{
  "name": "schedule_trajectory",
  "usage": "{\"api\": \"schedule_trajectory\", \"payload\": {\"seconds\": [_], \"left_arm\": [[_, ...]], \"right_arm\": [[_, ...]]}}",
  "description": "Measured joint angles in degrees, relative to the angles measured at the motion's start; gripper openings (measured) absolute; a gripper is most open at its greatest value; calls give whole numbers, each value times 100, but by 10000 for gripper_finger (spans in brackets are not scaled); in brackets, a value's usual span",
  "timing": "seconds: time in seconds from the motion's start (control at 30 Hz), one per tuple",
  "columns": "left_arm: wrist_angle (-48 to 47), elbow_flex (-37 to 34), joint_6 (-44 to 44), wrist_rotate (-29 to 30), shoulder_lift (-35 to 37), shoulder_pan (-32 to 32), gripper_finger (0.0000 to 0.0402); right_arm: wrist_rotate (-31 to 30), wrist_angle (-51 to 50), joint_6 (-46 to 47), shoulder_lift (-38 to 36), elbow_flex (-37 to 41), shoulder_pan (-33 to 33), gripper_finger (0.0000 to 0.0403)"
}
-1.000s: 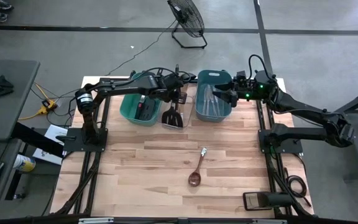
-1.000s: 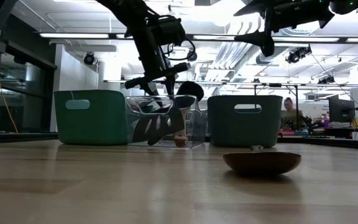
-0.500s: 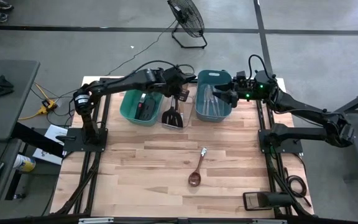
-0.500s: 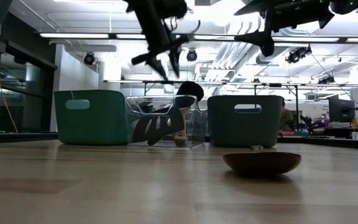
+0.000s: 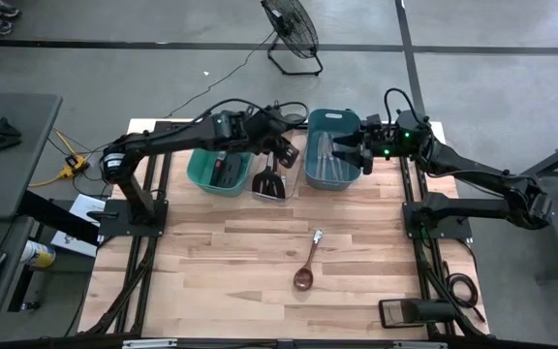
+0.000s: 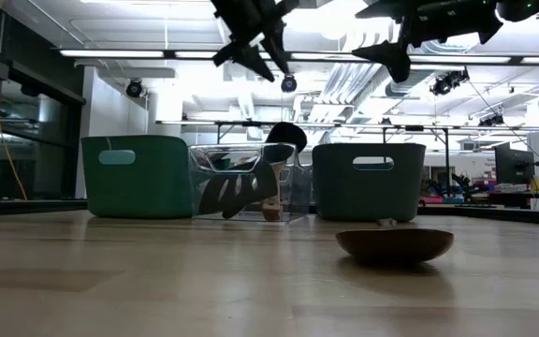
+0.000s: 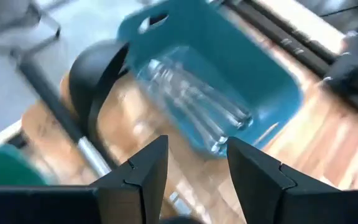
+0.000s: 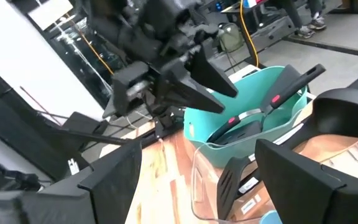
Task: Pick & Place Kitchen Items
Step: Put the brown serving spoon into the transparent bin
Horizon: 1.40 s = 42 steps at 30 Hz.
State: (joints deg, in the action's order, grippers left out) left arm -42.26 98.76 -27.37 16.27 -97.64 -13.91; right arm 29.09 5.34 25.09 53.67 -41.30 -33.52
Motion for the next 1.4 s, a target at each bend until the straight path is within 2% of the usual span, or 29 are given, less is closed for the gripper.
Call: {"api": "schedule_trajectory", "payload": {"seconds": [0.13,0.3,0.47,0.67,0.8,1.03,1.23,1.4], "left_arm": [[387,1,560,-5,17,206,164],[893,-109,816,-48,21,374,164],[1882,-892,911,-461,110,419,164],[3307,-1847,629,-863,345,471,164],[3558,-2165,578,-811,680,523,164],[3681,-2520,576,-687,1203,535,164],[3621,-2916,207,-625,1520,543,164],[3661,-3005,-87,-340,1633,803,164]], "right_arm": [[38,-68,-47,0,0,-2,306],[127,-89,-139,0,0,-1,306],[125,-147,-216,0,0,0,306],[277,-311,-709,0,0,3,306],[406,-350,-869,0,0,68,306],[248,-337,-1102,0,0,469,306],[-211,-373,-1836,0,0,1181,306],[-220,-889,-2777,0,0,1680,306]]}}
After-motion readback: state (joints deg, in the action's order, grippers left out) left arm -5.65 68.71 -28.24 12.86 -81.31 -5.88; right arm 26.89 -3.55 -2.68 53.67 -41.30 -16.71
